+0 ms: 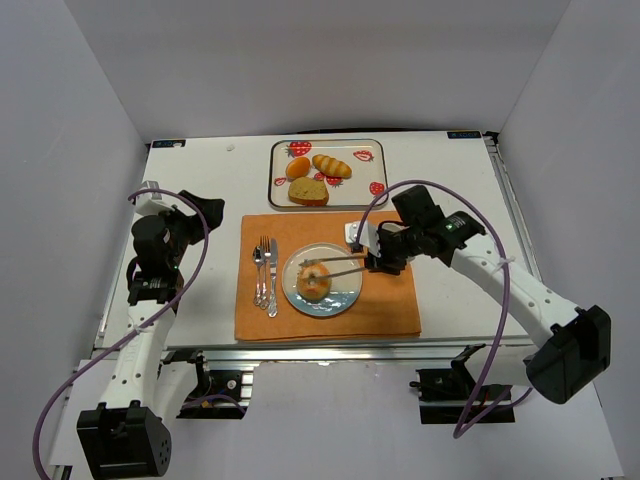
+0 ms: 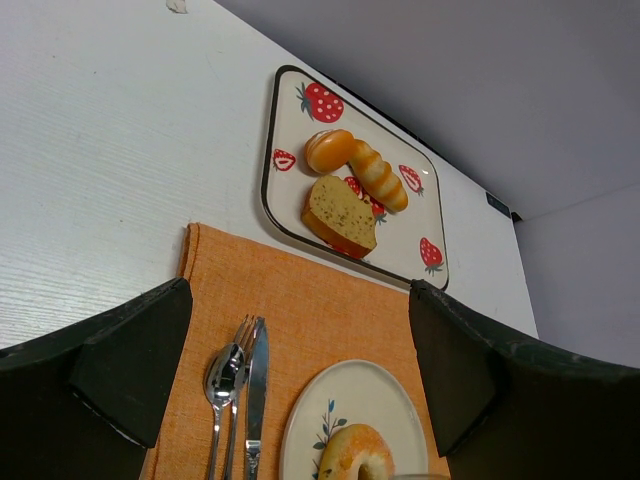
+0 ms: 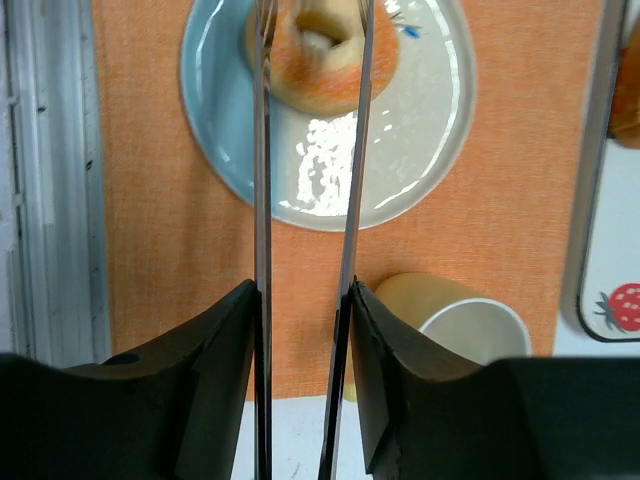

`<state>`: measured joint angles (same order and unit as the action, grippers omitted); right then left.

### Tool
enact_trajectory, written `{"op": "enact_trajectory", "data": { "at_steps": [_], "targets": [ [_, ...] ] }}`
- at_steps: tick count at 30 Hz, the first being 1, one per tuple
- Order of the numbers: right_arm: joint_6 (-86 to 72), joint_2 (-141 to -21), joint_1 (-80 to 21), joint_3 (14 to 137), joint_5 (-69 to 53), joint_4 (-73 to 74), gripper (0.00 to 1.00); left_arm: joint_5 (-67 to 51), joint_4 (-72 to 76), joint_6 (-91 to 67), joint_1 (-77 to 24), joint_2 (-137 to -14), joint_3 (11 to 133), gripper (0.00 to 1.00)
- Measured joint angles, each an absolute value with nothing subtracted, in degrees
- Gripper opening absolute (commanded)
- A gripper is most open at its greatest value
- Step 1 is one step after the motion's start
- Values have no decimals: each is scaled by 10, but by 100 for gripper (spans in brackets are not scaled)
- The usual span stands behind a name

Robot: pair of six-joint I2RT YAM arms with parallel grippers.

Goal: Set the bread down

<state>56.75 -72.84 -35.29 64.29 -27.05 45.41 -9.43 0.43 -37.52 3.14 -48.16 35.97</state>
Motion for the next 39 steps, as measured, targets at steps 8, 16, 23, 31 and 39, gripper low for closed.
{"op": "enact_trajectory", "data": {
  "at_steps": [8,16,23,31,39],
  "targets": [
    [515,-808,-353,731,-199,351,40,-94,4,-375,31,-482,360,98],
    [496,-988,-345,854,-114,272,40,-94,4,-378,31,-473,357,98],
    [496,-1086,-339,929,-76,264,41,-92,1,-384,31,-455,347,98],
    [500,-1107,-337,939,-61,265,42,-89,-5,-386,31,-445,336,98],
    [500,-1112,-337,942,-60,267,43,-88,-14,-386,31,-444,334,98]
  ]
}}
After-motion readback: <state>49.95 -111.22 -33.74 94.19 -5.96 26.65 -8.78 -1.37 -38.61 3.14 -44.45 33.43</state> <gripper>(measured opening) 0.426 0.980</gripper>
